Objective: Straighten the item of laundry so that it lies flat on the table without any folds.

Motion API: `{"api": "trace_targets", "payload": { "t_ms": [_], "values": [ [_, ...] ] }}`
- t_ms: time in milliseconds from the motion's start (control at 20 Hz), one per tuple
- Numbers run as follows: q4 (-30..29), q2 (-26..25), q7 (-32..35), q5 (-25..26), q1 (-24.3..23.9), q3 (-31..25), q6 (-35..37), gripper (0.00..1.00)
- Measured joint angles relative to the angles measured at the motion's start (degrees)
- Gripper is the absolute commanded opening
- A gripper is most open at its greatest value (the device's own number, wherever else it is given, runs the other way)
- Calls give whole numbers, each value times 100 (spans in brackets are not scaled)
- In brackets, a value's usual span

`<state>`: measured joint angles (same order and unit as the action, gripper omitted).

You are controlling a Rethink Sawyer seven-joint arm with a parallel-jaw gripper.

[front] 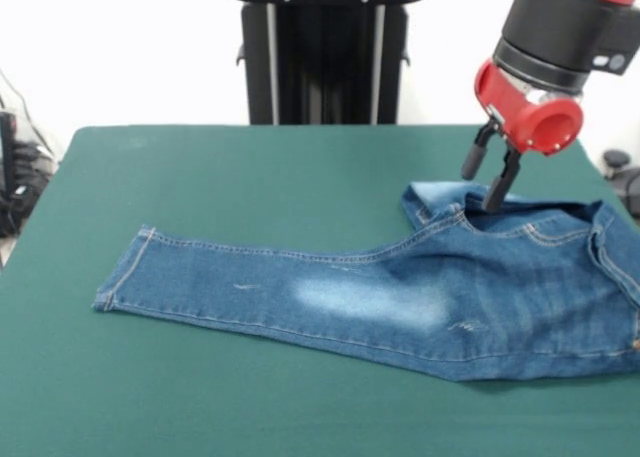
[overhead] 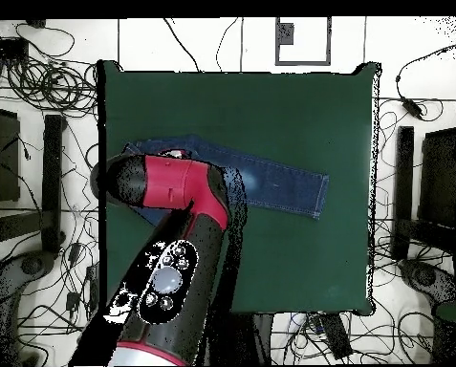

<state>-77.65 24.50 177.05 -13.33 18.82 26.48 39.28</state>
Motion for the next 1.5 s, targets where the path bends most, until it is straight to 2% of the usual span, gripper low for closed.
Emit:
{"api": "trace_targets", "payload": {
  "t_ms": [1100,1500],
  "values": [
    [-2,2,0,4,141,24,0,100],
    [-154,201,0,4,170,24,1,100]
  ]
}}
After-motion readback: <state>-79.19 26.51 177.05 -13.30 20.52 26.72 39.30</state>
